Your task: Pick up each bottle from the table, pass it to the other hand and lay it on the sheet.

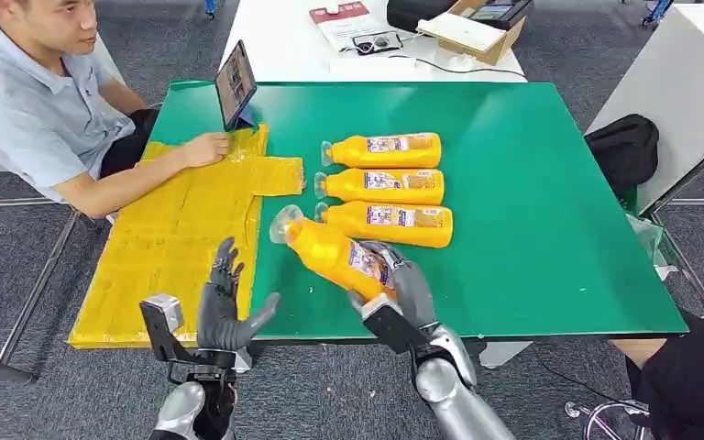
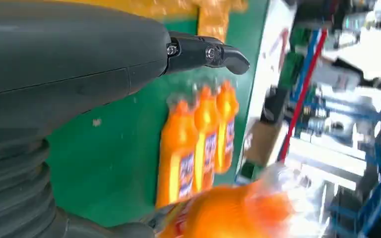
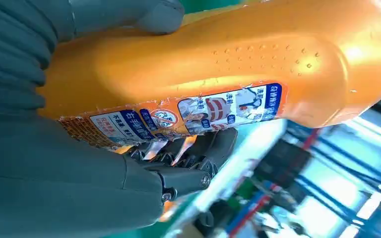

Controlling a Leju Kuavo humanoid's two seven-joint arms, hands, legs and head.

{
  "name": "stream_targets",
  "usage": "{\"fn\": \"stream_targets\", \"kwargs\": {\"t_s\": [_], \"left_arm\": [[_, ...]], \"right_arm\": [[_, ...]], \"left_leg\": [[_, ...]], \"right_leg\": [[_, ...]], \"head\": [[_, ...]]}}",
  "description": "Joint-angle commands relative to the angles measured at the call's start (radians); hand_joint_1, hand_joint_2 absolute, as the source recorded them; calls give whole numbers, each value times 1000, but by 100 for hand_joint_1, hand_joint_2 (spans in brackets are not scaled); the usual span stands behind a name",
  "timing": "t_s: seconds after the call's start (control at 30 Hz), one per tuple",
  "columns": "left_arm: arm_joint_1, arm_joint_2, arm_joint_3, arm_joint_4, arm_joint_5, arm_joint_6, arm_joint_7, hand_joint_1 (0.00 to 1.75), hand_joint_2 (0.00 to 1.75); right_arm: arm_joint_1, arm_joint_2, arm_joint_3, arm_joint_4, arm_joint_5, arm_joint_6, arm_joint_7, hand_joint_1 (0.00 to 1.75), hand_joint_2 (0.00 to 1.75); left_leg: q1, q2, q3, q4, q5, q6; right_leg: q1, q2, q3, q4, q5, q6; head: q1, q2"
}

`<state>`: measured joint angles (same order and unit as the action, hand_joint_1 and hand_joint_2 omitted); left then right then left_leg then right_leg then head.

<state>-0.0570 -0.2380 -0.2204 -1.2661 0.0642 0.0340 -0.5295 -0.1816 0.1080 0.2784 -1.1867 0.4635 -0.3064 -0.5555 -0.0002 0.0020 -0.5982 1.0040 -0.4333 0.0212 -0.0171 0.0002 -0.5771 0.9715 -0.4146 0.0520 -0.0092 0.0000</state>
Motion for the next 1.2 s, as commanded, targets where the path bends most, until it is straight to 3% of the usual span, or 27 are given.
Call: {"fn": "stream_targets", "kwargs": {"t_s": [0.03,0.47,0.77,1.2], "left_arm": [[-13,36,-126,36,-25,-94,-6,0,175],[-11,44,-136,26,-34,-133,-14,0,175],[-58,24,-129,59,65,-238,34,0,175],[-103,-10,-113,102,133,-197,53,0,175]], "right_arm": [[-38,9,105,-69,0,-23,-14,175,175],[-54,19,113,-35,-19,-6,-19,175,175],[-114,88,212,172,-36,30,-55,175,175],[-87,114,314,175,-42,53,-82,175,175]], "left_leg": [[1,2,2,0,-1,-1],[1,1,3,0,-1,-1],[1,1,2,-1,0,-1],[1,-1,1,0,0,-1]], "right_leg": [[1,2,1,0,-1,-2],[1,0,3,0,-1,-3],[1,0,2,-1,0,-2],[1,-2,1,0,0,-2]], "head": [[0,0],[0,0],[0,0],[0,0]]}}
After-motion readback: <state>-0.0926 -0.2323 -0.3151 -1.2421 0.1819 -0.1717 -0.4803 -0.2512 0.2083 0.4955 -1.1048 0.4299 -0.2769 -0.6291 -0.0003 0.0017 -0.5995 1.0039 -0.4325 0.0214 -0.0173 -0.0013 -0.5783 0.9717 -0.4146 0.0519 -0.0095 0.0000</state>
